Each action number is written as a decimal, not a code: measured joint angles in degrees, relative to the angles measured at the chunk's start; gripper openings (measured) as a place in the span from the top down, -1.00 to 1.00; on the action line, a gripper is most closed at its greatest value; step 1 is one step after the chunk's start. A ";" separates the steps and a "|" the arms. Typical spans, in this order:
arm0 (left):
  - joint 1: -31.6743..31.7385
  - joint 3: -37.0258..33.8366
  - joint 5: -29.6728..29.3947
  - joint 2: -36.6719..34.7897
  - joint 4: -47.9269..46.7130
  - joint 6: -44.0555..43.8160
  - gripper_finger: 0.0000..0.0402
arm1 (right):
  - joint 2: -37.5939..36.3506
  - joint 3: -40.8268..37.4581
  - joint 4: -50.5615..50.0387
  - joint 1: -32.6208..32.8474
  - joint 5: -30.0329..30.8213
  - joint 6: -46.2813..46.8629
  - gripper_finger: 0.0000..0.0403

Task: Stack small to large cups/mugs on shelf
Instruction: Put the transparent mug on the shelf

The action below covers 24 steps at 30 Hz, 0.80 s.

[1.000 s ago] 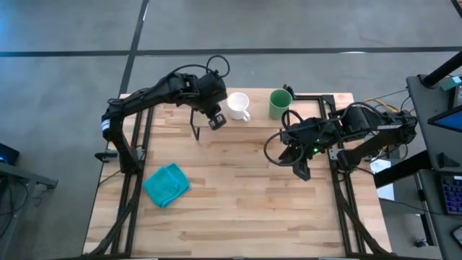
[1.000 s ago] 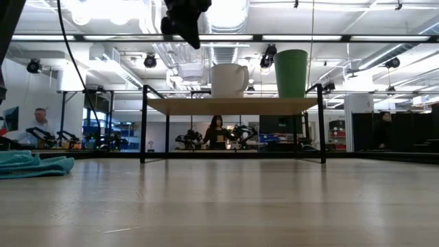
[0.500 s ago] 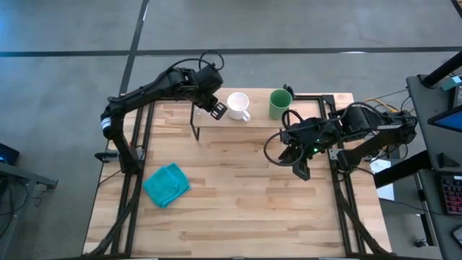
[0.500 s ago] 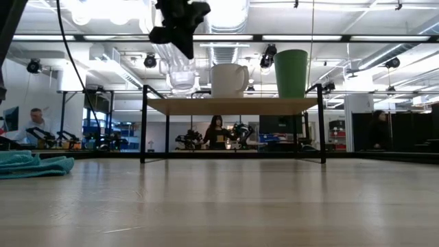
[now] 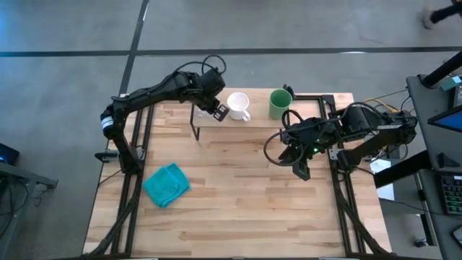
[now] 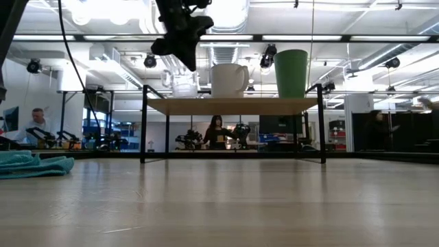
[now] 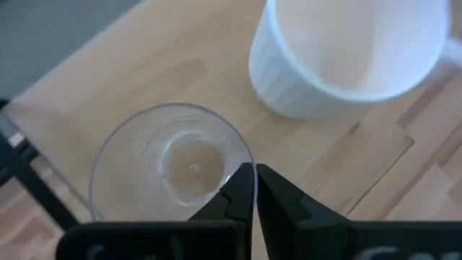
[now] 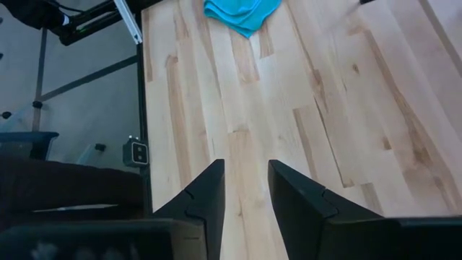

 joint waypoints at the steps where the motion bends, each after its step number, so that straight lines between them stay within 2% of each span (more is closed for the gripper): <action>1: 0.07 0.00 0.00 0.00 0.68 0.04 1.00 | 0.01 0.00 0.02 0.00 0.01 0.00 0.49; 12: 1.81 -0.09 0.38 0.00 0.83 0.20 1.00 | 0.02 0.00 0.02 0.00 0.00 0.02 0.50; 18: 1.92 -0.09 2.91 0.00 0.83 2.80 1.00 | 0.00 0.00 0.02 0.00 0.00 0.02 0.52; 24: 2.03 -0.09 3.04 0.00 0.85 5.78 1.00 | 0.02 0.00 0.04 0.00 0.00 0.02 0.52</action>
